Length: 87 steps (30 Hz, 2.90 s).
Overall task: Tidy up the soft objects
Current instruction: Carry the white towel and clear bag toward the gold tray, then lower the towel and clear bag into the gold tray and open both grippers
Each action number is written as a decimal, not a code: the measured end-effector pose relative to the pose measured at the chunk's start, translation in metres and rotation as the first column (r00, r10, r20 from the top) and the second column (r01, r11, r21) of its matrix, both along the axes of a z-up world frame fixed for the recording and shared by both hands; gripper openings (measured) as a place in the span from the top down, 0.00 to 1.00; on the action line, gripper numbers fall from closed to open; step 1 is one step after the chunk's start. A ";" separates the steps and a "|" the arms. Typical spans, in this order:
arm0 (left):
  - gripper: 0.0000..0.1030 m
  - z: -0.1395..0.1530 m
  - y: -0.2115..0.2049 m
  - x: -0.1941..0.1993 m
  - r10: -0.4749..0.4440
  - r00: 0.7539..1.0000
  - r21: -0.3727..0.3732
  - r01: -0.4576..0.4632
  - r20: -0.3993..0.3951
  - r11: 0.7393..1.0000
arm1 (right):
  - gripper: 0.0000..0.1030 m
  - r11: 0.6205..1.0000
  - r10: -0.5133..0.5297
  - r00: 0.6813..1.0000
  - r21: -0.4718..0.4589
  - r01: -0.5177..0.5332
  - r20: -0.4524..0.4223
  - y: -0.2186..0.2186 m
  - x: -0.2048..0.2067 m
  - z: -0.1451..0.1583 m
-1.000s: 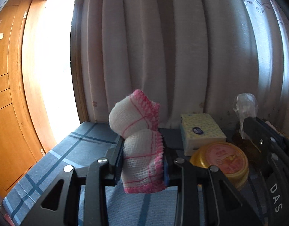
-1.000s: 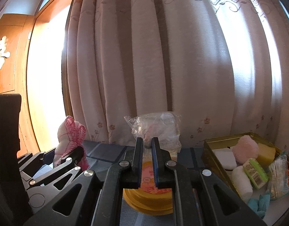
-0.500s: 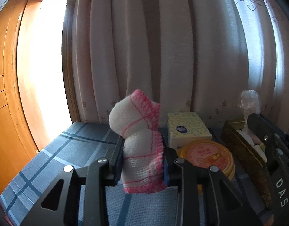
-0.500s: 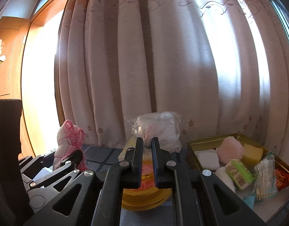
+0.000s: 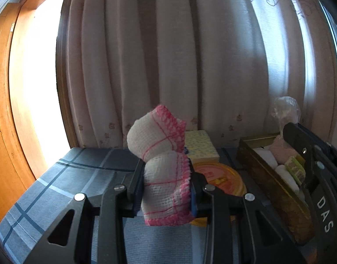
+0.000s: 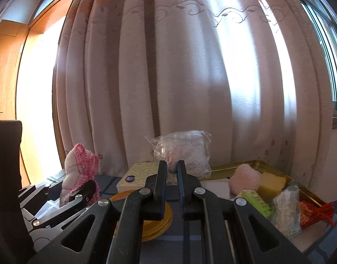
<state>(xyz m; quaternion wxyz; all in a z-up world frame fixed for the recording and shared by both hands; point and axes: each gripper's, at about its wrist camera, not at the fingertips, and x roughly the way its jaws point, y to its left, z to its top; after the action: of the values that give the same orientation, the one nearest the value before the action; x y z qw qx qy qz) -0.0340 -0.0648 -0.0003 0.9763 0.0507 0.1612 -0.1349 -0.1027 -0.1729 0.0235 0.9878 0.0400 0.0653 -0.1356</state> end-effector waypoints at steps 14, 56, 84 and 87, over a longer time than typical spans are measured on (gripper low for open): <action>0.69 -0.001 -0.038 -0.016 -0.063 0.998 0.017 0.063 0.006 0.998 | 0.90 0.998 -0.056 0.998 -0.010 0.056 0.013 -0.027 -0.020 -0.001; 0.69 0.016 -0.133 -0.061 -0.275 0.961 0.000 0.276 0.029 0.961 | 0.90 0.970 -0.242 0.970 -0.001 0.242 0.030 -0.126 -0.072 -0.005; 0.69 0.024 -0.187 -0.026 -0.305 0.936 -0.050 0.301 -0.176 0.952 | 0.90 0.975 -0.214 0.950 0.012 0.223 -0.226 -0.196 -0.004 0.030; 0.69 0.021 -0.190 -0.019 -0.292 0.935 -0.051 0.288 -0.203 0.956 | 0.90 0.978 -0.190 0.943 0.027 0.205 -0.273 -0.203 0.012 0.032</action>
<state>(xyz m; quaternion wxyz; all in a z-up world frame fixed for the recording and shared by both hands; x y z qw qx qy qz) -0.0529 -0.2549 0.0210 0.9240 0.0495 0.2520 -0.2834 -0.0902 -0.3758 0.0557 0.9498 0.0546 0.1980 -0.2361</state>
